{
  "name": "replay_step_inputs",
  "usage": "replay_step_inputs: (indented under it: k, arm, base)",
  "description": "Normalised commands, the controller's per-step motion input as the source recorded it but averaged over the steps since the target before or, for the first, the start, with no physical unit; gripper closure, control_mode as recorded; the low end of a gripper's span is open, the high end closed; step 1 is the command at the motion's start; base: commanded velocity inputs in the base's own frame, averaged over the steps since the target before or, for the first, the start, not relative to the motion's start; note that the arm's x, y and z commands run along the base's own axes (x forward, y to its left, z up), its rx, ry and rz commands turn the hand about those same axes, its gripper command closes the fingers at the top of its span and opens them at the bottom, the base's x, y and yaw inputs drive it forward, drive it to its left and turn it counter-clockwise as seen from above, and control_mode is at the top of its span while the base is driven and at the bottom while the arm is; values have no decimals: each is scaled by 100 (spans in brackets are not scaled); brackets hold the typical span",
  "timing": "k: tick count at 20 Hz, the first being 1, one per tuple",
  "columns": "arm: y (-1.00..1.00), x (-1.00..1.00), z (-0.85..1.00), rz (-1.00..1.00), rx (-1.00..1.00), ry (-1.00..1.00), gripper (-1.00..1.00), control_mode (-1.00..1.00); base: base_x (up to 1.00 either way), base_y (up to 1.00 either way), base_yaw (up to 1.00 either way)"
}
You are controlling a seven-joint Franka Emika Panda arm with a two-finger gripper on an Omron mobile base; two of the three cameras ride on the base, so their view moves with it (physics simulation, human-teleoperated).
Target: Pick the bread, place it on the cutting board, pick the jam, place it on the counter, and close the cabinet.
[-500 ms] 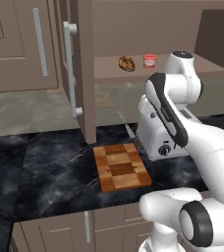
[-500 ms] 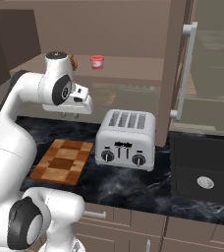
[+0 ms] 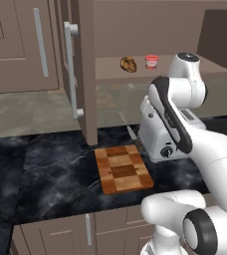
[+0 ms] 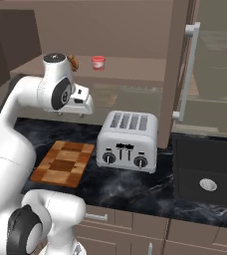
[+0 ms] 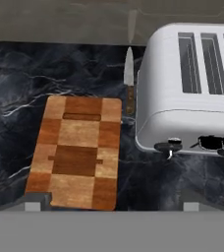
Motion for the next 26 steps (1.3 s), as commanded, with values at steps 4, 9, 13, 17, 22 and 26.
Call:
replay_step_inputs:
  k: [4,9,13,17,22,26]
  arm:
    - [0,0,0,3,0,-19,-100,-100]
    - [0,0,1,4,0,-20,-100,-100]
    - [0,-1,6,4,0,-21,-100,-100]
    - [0,0,9,4,0,-20,-100,-100]
    - [0,-3,15,1,0,-20,-100,-100]
    - [-7,0,20,0,0,-15,-100,-100]
  base:
    - [0,0,0]
    - [0,0,0]
    - [0,0,0]
    - [0,0,0]
    - [0,0,0]
    - [0,0,0]
